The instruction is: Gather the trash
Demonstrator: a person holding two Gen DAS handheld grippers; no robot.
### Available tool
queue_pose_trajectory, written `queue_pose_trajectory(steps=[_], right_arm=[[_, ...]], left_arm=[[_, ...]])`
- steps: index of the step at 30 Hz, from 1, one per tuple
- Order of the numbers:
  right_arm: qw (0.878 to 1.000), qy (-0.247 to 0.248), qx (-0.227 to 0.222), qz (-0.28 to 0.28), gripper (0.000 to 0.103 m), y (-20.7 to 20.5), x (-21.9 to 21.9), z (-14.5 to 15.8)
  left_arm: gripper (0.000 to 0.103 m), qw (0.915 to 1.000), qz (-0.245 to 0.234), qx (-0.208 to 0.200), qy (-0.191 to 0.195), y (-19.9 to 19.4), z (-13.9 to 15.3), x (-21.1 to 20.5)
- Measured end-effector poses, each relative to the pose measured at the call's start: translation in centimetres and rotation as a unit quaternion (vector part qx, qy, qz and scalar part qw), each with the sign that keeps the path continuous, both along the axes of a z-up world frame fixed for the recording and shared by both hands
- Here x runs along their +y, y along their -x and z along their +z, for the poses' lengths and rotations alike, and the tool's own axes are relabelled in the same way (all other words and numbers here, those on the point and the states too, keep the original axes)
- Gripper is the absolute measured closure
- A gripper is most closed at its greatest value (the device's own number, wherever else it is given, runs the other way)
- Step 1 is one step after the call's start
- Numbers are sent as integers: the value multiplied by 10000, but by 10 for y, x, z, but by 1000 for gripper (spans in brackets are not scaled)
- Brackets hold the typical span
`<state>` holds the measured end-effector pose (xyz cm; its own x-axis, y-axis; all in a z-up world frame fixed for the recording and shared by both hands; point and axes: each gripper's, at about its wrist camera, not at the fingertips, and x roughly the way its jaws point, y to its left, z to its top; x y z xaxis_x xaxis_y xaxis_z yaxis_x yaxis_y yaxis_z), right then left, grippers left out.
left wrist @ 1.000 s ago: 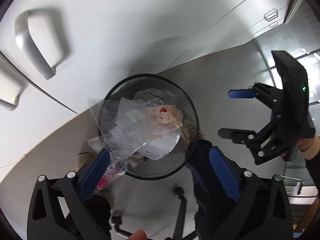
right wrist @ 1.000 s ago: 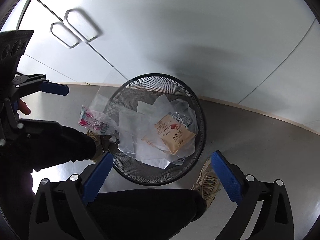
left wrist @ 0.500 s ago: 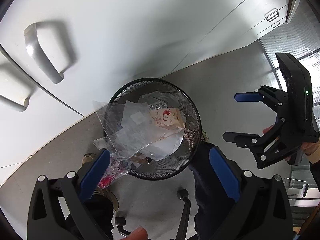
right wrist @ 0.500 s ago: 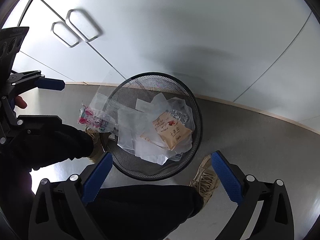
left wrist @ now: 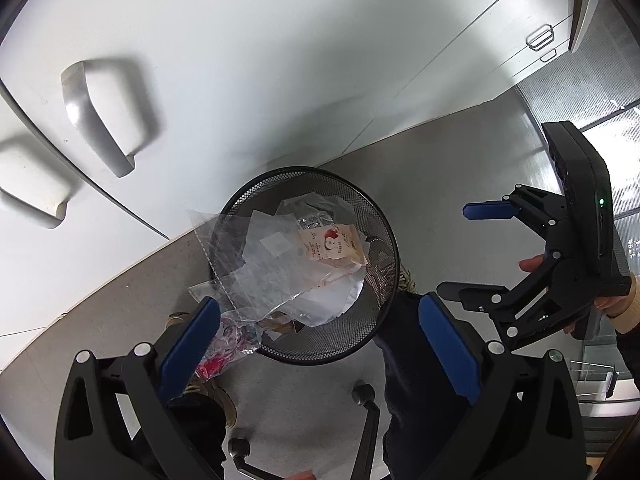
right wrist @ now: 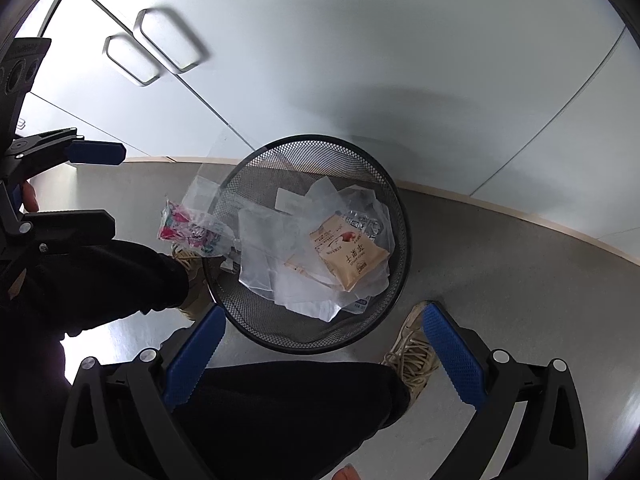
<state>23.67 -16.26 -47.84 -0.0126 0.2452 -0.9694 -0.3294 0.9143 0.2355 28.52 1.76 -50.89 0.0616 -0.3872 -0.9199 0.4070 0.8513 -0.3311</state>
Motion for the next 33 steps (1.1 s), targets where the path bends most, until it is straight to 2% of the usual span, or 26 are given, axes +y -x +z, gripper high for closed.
queue_pose_trajectory(steps=[33], right_arm=[[9999, 36, -38, -93, 3, -2, -3, 3]], left_arm=[[4, 9999, -48, -90, -100, 1, 2, -2]])
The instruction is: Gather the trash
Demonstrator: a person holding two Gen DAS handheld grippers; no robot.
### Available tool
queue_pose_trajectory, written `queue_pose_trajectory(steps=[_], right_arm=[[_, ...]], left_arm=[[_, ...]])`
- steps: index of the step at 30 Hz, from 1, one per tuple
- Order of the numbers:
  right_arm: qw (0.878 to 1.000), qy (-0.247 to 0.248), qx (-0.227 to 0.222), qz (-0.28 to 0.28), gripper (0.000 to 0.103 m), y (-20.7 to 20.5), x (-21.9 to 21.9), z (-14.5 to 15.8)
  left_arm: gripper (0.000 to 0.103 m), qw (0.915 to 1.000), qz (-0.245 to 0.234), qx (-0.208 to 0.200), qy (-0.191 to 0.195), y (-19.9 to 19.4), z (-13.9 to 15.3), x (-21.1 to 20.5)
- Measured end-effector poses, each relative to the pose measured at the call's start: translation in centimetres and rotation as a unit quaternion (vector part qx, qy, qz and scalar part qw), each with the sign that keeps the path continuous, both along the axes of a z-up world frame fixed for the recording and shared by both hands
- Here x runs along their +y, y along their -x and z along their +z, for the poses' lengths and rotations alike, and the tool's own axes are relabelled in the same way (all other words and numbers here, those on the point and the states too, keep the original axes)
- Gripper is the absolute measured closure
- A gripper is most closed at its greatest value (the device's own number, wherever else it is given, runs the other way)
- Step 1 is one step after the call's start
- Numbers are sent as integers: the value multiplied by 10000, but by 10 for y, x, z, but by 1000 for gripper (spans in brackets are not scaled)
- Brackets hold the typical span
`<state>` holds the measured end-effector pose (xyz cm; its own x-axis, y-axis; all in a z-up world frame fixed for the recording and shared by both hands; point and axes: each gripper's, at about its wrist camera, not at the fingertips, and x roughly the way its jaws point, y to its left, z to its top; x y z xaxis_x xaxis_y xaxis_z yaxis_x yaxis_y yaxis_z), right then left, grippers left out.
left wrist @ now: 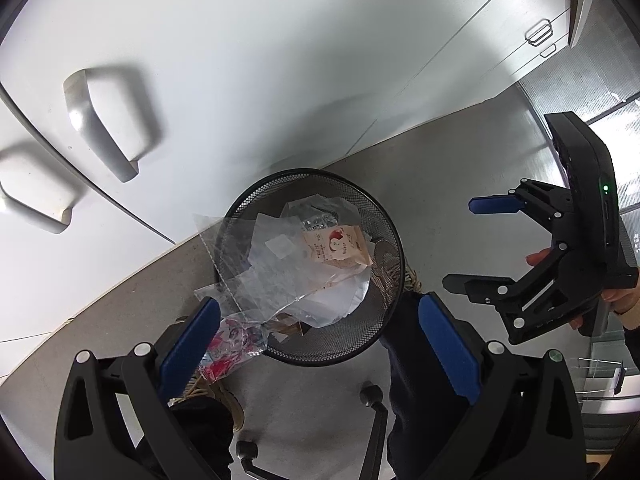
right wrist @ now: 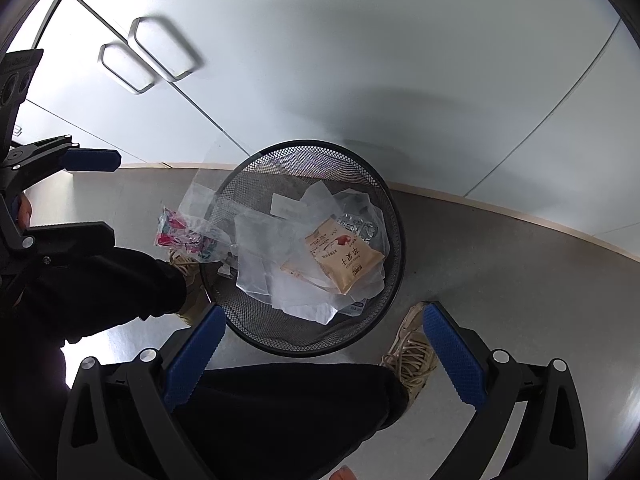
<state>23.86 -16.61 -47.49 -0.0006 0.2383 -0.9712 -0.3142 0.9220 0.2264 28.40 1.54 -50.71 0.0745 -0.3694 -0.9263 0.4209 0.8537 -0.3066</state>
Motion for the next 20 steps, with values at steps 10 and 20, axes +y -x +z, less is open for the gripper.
queue_pose_trajectory(steps=[10, 20], right_arm=[[10000, -24, 1, -24, 3, 0, 1, -1], [10000, -39, 8, -18, 3, -1, 0, 0]], left_arm=[[4, 9999, -36, 11, -141, 0, -5, -1], [4, 9993, -303, 197, -79, 4, -11, -7]])
